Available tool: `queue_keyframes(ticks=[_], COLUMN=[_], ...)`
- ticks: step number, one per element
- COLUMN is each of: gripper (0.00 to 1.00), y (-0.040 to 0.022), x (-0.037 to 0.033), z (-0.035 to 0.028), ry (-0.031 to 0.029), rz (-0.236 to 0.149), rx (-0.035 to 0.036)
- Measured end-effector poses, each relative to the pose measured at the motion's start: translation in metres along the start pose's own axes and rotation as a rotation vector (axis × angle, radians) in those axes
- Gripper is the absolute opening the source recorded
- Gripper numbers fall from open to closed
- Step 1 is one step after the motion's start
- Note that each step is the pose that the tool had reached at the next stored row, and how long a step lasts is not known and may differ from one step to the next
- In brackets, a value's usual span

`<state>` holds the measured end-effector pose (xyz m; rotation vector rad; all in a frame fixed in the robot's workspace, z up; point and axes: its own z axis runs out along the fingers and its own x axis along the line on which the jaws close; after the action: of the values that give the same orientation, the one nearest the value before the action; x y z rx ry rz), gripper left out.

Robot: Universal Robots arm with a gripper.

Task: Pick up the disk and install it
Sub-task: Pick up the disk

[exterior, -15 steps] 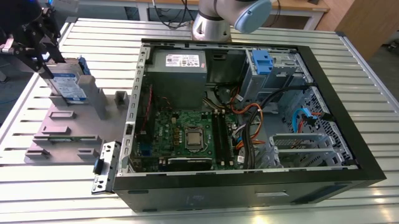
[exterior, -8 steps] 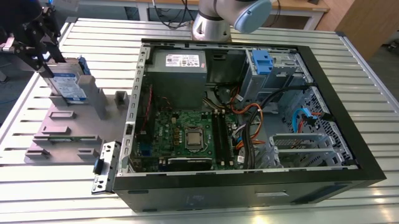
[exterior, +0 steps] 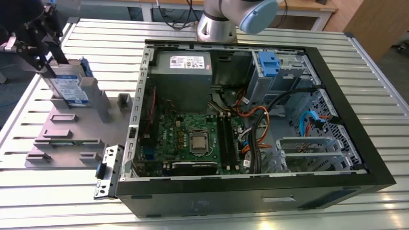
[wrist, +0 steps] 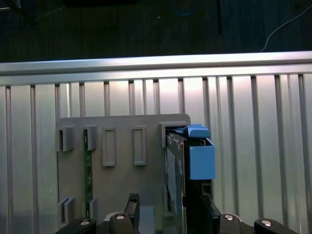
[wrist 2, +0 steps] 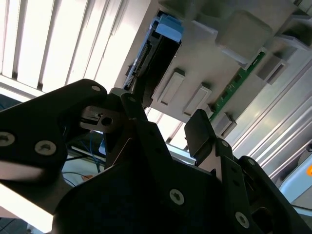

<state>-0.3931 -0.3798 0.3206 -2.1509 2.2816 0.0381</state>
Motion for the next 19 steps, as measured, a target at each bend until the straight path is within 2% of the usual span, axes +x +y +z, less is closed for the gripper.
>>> queue_keyframes(ticks=[3,8,13,19], gripper=[0.59,0.59,0.59,0.59], y=[0.0003,0.0008,0.0014,0.0016], x=[-0.0034,-0.0041,-0.0042,-0.0055], z=[0.0,-0.0005,-0.0081,-0.0073], ry=[0.0001,0.0,-0.0002,-0.0024], rz=[-0.003,-0.008,-0.011,-0.014], rx=[-0.0001,0.0005,0.0043,0.0042])
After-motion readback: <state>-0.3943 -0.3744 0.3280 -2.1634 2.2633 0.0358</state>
